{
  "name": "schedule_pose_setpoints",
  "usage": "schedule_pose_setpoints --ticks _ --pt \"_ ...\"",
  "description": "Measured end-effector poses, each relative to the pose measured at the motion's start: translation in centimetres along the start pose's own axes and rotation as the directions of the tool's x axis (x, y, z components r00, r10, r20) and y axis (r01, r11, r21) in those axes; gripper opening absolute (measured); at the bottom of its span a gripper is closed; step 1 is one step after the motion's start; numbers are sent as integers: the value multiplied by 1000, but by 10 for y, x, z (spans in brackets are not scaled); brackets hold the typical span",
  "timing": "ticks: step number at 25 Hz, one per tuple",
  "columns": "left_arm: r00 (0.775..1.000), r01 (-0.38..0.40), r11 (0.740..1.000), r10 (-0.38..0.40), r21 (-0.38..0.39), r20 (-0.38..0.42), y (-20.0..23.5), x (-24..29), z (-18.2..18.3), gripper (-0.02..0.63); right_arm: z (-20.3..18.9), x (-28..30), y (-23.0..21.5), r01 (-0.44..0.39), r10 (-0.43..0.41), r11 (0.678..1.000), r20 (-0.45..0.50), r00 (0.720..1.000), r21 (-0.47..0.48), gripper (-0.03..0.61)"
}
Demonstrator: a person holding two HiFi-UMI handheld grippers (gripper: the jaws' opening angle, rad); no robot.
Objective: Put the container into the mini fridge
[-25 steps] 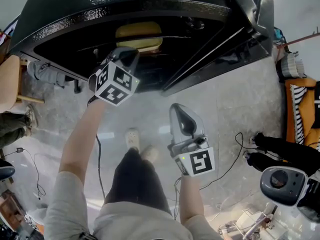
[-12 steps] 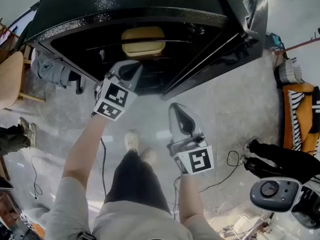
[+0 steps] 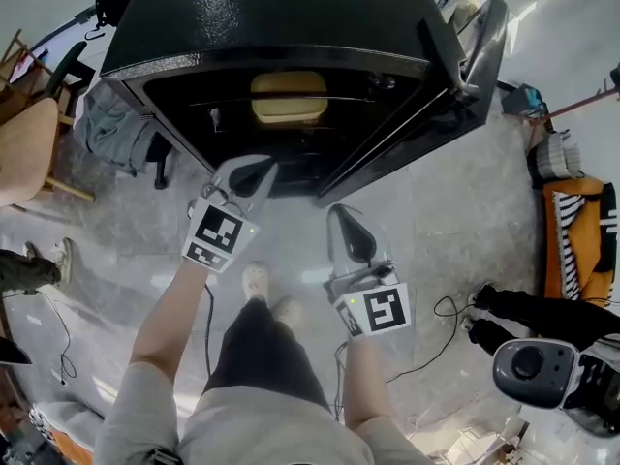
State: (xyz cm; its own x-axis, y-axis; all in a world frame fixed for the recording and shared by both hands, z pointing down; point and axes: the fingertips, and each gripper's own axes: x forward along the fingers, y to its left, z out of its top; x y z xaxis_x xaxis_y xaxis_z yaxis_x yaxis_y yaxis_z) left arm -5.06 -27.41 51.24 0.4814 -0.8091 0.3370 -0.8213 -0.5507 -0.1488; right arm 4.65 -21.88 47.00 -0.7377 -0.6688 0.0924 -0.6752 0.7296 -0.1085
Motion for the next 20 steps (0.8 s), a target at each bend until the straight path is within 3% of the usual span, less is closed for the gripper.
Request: schedule_pose_setpoints --ticks 5,9,14,20 --pt "997 -26 999 28 -39 65 -3 -32 21 0 13 0 12 -21 21 1000 4 1000 -15 0" --pt "996 -41 999 40 17 78 -3 -67 30 0 26 -1 29 -31 31 999 6 999 -27 0" --pt "988 -76 995 83 -64 130 -7 -97 49 0 40 -5 40 -35 35 999 14 999 -31 0" --pt "979 -98 990 115 -104 171 -17 -132 66 0 61 -18 55 -39 40 999 24 999 -34 0"
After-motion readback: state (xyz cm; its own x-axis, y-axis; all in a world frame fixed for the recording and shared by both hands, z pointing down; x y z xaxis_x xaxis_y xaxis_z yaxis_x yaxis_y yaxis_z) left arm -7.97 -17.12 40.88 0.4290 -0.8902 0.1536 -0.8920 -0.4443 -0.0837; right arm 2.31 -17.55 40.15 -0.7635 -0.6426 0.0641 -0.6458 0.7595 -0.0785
